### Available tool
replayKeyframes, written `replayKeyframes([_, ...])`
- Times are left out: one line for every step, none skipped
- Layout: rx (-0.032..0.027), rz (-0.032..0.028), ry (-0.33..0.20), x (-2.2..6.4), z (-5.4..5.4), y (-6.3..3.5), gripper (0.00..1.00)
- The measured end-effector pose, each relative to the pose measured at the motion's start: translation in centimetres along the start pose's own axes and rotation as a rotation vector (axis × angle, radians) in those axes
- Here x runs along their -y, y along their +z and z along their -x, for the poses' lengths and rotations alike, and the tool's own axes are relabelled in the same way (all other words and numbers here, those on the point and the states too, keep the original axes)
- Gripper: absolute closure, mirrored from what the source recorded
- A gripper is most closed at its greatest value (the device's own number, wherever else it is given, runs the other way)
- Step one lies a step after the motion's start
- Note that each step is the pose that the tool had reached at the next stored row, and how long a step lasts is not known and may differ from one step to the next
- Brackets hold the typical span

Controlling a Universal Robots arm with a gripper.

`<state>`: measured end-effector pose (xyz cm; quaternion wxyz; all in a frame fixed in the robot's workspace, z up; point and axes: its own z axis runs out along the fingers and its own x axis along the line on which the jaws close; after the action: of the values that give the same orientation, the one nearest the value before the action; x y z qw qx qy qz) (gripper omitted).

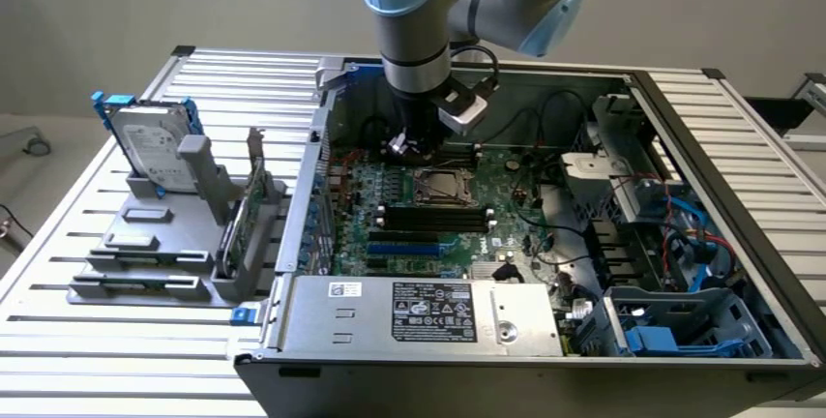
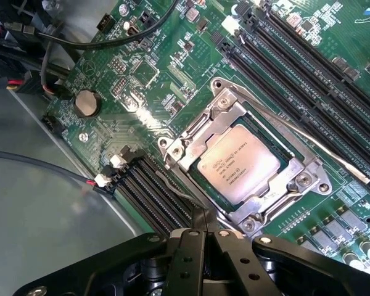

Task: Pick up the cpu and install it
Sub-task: 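Install the first cpu locking lever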

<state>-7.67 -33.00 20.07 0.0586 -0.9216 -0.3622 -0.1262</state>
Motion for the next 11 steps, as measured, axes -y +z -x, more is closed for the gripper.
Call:
replayKeyframes([0.0000,0.0001,0.001,0.03,-0.02,0.01,0.89])
replayKeyframes([0.0000,0.0003,0.001,0.07,-0.06,0.02,0.89])
replayKeyframes([0.0000,0.0006,0.002,0.12,-0.11,0.03,0.89])
replayKeyframes([-0.0001,0.0008,0.003,0.17,-0.15,0.05,0.89])
replayKeyframes([-0.0003,0.0010,0.004,0.20,-0.18,0.06,0.89])
replayKeyframes([-0.0003,0.0010,0.004,0.21,-0.19,0.06,0.89])
replayKeyframes([-0.0004,0.0011,0.005,0.22,-0.20,0.07,0.89])
replayKeyframes([-0.0005,0.0012,0.005,0.22,-0.20,0.07,0.89])
replayKeyframes([-0.0003,0.0013,0.005,0.22,-0.20,0.07,0.89])
replayKeyframes([-0.0002,0.0013,0.005,0.22,-0.20,0.07,0.89])
replayKeyframes([-0.0002,0.0014,0.005,0.22,-0.20,0.07,0.89])
